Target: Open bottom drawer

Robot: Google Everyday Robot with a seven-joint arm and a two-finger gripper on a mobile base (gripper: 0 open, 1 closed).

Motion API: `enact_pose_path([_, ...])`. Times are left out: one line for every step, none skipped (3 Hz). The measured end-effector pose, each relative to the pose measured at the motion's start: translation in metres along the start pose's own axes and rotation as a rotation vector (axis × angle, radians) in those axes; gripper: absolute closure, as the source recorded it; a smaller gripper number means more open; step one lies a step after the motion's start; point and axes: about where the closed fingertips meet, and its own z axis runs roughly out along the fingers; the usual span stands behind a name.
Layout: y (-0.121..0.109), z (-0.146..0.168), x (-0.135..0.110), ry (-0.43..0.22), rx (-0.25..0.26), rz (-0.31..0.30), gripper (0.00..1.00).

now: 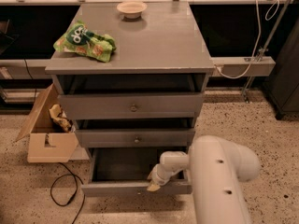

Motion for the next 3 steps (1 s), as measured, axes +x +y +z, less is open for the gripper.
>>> enact_pose_path([0.029,0.005,-0.002,-0.071,0.002,0.042,1.0])
enact_pose_path([0.029,0.003,-0.003,-0.071,0.002,0.042,1.0])
enact_pose_path([0.056,0.006,0.001,-0.156,-0.002,0.096,1.0])
